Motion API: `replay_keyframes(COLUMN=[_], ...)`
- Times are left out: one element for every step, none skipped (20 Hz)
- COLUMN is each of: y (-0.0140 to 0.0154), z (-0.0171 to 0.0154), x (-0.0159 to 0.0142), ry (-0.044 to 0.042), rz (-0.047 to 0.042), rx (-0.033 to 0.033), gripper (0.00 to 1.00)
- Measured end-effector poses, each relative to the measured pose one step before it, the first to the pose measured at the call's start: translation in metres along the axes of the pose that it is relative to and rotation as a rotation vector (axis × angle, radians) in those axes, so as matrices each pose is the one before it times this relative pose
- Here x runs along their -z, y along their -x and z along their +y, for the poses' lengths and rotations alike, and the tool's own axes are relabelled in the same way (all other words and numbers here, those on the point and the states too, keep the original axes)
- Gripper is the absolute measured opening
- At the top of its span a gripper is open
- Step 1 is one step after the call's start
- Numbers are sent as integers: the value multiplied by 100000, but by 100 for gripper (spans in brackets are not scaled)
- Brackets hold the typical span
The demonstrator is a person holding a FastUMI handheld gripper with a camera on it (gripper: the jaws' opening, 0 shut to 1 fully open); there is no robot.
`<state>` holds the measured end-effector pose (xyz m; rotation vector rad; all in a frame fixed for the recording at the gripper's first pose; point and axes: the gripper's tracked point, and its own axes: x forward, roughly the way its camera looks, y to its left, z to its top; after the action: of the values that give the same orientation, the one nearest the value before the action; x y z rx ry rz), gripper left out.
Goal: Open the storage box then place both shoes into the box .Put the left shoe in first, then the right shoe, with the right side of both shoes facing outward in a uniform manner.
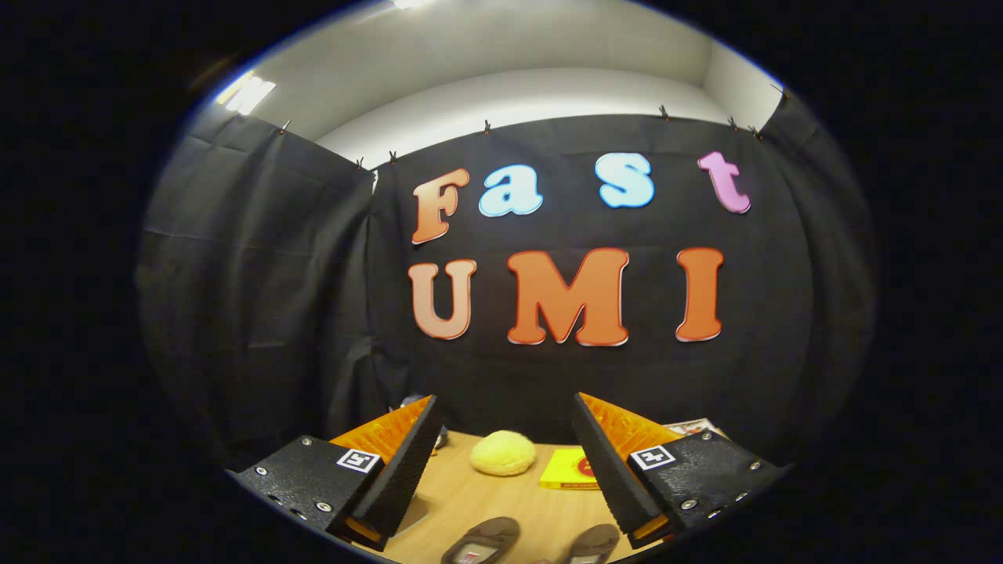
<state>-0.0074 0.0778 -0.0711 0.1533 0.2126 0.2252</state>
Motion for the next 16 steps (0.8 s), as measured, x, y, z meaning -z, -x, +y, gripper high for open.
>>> replay_keyframes(y=[-355, -448, -557, -538, -559, -758, -765, -930, -839, -726, -799, -890, -714, -879, -818, -896], z=[799, 1107, 1360, 1080, 1074, 927, 941, 928, 891, 719, 718, 481, 221, 189, 178, 9], x=[1367, 1391, 1413, 1526, 1527, 1540, 1475, 1470, 1544, 1252, 1298, 1307, 1078, 968, 1016, 858], ry=[-2049, -2004, -1993, -1689, -1646, -1855, -2622, -3512, -4331, -4756, -4453, -3999, -3616, -3168, -2770, -2207], rz=[4053, 3705, 3782, 4161, 4417, 4637, 4875, 4858, 5044, 4869, 4818, 4775, 4527, 3846, 3663, 3232], rx=[-2565, -3458, -3976, -3799, -3899, -3684, -3760, -3927, -4073, -4114, -3334, -2706, -2033, -2053, -1611, -1739], gripper=[100, 100, 100, 100, 100, 100, 100, 99, 99, 98, 98, 96, 96, 96, 96, 96])
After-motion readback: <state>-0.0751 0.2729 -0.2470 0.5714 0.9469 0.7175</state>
